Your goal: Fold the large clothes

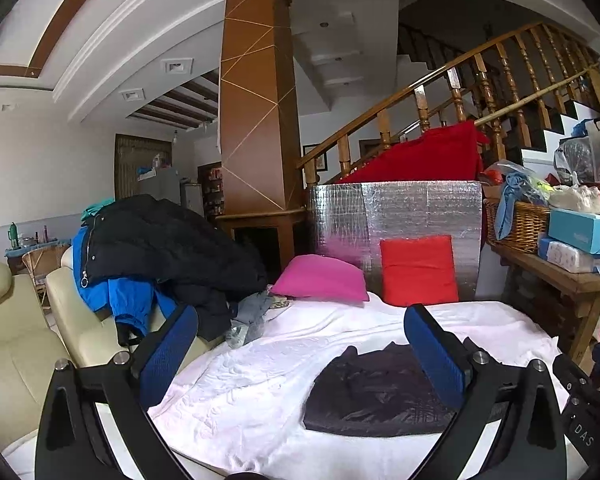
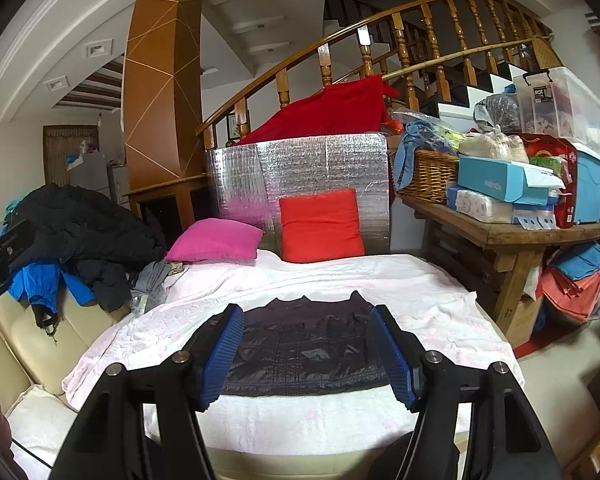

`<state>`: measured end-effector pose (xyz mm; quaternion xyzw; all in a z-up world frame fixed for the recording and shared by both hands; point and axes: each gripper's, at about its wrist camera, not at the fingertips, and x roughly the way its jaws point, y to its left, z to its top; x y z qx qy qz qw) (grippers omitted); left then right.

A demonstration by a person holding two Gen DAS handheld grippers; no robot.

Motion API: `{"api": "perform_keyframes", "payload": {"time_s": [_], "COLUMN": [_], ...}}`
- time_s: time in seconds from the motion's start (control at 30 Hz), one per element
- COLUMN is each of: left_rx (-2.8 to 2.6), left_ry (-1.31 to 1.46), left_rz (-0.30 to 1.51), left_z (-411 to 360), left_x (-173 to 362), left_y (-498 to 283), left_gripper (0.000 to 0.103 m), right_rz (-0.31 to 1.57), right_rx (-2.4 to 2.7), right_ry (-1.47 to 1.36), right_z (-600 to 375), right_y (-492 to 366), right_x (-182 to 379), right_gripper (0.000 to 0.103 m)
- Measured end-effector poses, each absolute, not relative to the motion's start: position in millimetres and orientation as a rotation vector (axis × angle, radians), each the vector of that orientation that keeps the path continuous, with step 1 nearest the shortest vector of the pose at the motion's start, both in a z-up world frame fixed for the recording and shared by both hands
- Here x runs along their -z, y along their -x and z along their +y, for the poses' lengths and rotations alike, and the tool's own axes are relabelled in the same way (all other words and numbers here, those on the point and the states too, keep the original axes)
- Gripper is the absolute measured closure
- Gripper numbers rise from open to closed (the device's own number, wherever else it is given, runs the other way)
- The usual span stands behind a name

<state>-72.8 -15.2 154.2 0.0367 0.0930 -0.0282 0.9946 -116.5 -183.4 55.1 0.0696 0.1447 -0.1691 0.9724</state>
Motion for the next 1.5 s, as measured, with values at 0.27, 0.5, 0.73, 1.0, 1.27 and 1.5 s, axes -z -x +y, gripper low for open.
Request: {"api": "perform_keyframes", "payload": {"time_s": [0.27, 0.5, 0.73, 1.0, 1.27, 1.5], "left_rx": [0.058, 0.063, 0.067, 0.073, 0.088, 0.088], "left_ry": [-0.076, -0.077, -0.077, -0.077, -0.076, -0.074], "left_rz": [0.192, 0.197, 0.202, 0.207, 0.209, 0.221], "left_z": [-16.4, -16.1, -14.9, -13.2, -13.7, -12.3], "left_x": [-153.7, -152.4, -151.6, -149.4, -146.5, -143.0], "left_y": [72.4, 71.7, 70.4, 69.2, 70.2, 66.2], "left_gripper": [0.001, 0.001, 0.001, 0.001, 0.001, 0.000], "right_rz": [0.291, 0.295, 0.292, 0.287, 0.300, 0.311], "right_rx": [0.344, 0.347, 0.353, 0.355, 0.375, 0.378], "right_ry": [-0.145, -0.147, -0.150, -0.152, -0.146, -0.141], "right_z": [-182.7, -181.2, -179.5, -179.1, -171.8, -168.2], "right_y": [116.8, 116.2, 115.8, 115.3, 111.2, 106.8], "right_x": [-55.1, -54.4, -53.7, -53.7, -51.8, -49.1], "right_gripper": [0.034, 0.034, 0.034, 0.034, 0.034, 0.034]}}
